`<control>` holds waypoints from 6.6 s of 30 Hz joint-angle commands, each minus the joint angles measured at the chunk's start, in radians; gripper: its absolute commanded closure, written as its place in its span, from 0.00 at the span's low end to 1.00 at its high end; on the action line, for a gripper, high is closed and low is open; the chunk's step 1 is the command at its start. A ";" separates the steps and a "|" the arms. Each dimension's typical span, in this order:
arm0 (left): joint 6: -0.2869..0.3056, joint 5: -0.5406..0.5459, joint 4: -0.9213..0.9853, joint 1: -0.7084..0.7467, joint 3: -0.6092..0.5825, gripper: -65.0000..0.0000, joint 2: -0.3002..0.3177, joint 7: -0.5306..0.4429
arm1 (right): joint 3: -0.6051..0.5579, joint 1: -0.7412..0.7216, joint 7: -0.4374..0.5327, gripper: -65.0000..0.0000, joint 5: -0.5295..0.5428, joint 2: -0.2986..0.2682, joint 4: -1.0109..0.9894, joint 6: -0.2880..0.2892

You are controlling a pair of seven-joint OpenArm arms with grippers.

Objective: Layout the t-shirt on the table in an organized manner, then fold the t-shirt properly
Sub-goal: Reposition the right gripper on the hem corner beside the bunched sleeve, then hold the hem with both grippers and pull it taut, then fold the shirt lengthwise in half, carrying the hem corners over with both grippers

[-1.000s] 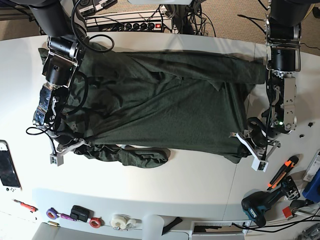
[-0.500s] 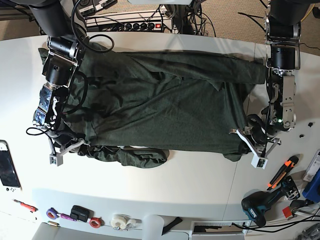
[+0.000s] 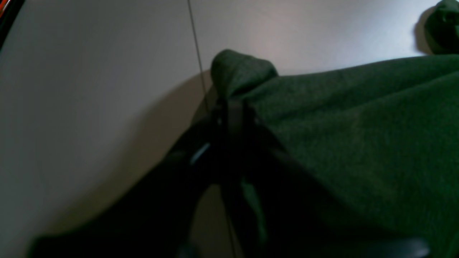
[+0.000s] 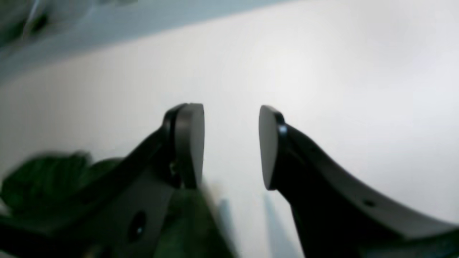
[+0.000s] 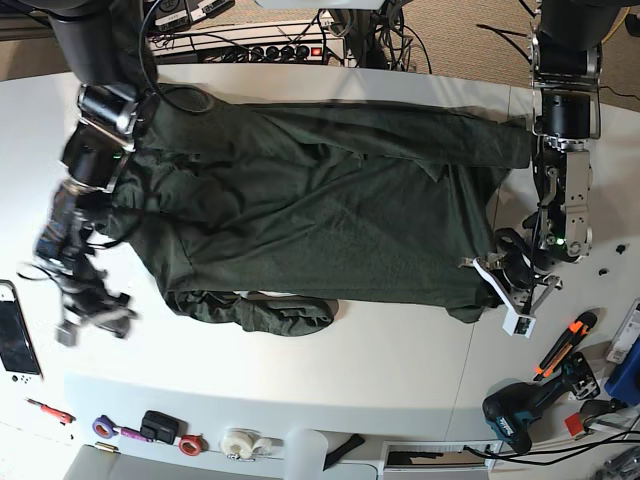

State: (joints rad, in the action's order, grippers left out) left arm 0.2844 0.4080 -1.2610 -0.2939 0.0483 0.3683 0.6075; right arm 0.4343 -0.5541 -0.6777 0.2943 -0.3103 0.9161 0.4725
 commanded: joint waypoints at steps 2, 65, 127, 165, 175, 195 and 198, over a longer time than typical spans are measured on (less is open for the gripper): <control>0.004 0.016 -0.017 -0.019 0.007 0.74 0.011 -0.025 | 0.097 -0.025 -0.087 0.62 0.074 -0.040 0.019 0.037; 0.055 0.076 -0.017 -0.016 0.006 0.71 0.000 0.001 | -0.026 0.125 -0.276 0.62 0.221 -0.061 0.135 0.226; -0.101 0.110 0.115 -0.069 0.008 0.47 0.017 0.002 | -0.093 0.086 -0.065 1.00 0.176 -0.003 -0.151 0.226; 0.132 0.258 0.344 -0.169 0.007 1.00 -0.008 -0.044 | -0.093 0.086 -0.001 1.00 0.177 -0.003 -0.151 0.226; 0.259 0.352 0.342 -0.168 0.088 1.00 0.003 -0.059 | -0.092 0.086 0.015 1.00 0.181 -0.003 -0.060 0.226; 0.414 1.046 0.323 -0.016 0.245 1.00 0.138 0.472 | -0.092 0.385 -0.290 1.00 0.398 0.003 0.512 0.226; 0.414 1.076 0.301 0.022 0.248 1.00 0.154 0.558 | -0.092 0.447 -0.301 1.00 0.398 0.002 0.572 0.226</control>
State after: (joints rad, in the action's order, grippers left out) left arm 0.6899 1.4555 -0.9417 -0.2512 0.2893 0.5014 1.1797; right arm 0.3378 -0.0868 -0.9958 0.6750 -0.2932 1.4700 0.6960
